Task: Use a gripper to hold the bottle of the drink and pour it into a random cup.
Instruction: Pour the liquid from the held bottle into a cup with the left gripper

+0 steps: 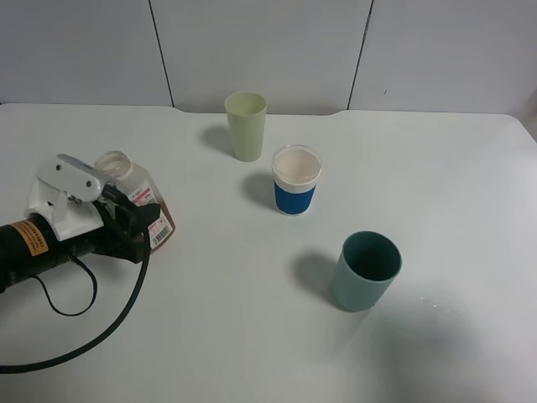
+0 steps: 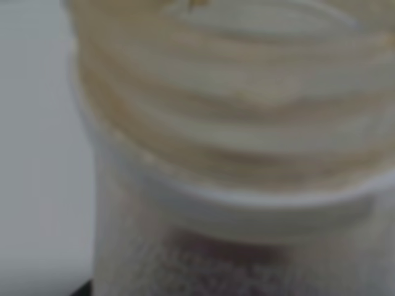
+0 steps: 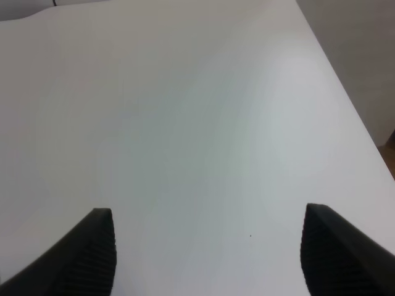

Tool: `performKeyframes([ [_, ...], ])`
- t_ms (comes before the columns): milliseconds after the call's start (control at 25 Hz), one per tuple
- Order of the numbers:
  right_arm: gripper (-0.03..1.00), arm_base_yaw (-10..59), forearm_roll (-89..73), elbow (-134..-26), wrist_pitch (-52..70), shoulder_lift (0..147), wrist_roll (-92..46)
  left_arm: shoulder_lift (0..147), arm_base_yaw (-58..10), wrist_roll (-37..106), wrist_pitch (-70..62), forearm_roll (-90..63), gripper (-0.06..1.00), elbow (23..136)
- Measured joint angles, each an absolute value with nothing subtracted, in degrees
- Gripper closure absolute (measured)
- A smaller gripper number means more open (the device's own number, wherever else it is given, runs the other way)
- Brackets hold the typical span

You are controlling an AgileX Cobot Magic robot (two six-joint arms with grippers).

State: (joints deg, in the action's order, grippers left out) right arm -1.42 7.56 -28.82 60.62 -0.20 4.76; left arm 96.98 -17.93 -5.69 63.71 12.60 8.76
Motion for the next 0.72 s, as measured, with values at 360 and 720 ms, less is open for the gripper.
performKeyframes([
  [360,0.33,-1.42,7.56,-28.82,60.62,-0.20,4.76,86.54,-17.93,-8.28,58.91,8.33,0.58,8.64],
  [720,0.33,-1.42,7.56,-28.82,60.62,-0.20,4.76,81.29,-17.93,-8.67,48.99,5.95,0.58,9.25],
])
